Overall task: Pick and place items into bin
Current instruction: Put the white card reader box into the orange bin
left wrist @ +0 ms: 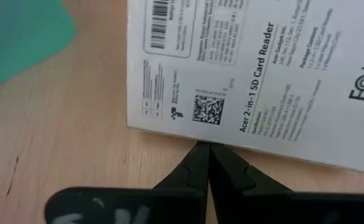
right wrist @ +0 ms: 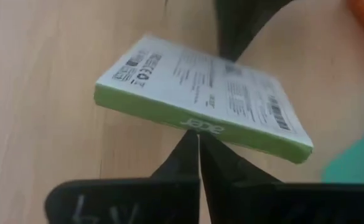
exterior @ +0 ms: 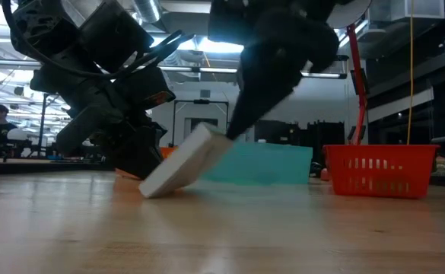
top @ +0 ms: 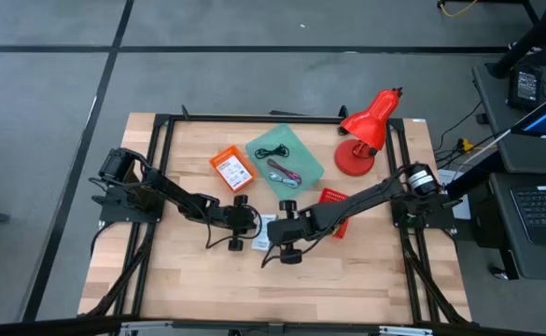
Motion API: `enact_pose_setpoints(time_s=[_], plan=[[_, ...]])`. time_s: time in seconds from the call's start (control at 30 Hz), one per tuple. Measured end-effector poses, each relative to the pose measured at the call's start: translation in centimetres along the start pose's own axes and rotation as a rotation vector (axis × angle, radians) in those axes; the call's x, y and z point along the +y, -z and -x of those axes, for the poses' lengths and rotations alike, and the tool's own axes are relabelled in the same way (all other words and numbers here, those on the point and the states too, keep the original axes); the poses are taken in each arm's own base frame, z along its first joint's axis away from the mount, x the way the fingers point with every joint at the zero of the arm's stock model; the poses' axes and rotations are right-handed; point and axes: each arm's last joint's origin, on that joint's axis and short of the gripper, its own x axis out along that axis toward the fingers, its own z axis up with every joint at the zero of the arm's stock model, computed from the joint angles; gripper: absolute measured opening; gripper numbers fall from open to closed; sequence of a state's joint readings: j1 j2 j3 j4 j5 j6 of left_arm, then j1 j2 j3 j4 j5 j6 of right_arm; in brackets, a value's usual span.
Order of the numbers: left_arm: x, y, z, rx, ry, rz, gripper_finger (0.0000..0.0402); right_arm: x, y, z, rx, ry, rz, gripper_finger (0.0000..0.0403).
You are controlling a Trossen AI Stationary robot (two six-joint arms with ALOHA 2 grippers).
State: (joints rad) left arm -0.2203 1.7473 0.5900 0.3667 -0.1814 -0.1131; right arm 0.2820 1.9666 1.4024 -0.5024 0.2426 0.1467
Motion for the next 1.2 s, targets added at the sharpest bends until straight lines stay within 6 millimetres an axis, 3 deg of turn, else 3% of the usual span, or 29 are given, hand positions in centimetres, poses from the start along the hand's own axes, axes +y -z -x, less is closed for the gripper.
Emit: enact_pose_setpoints(time_s=[0.8,1.2], plan=[[0.0,-0.3,0.0,-0.032,0.004,0.01,0.0003,-0.6,-1.2,0.0,-0.111,-0.004,0.058,0.0],[0.0,-0.3,0.0,-0.028,0.003,-0.001,0.0003,-0.9,-0.9,-0.3,-0.086,-0.004,0.056,0.0]])
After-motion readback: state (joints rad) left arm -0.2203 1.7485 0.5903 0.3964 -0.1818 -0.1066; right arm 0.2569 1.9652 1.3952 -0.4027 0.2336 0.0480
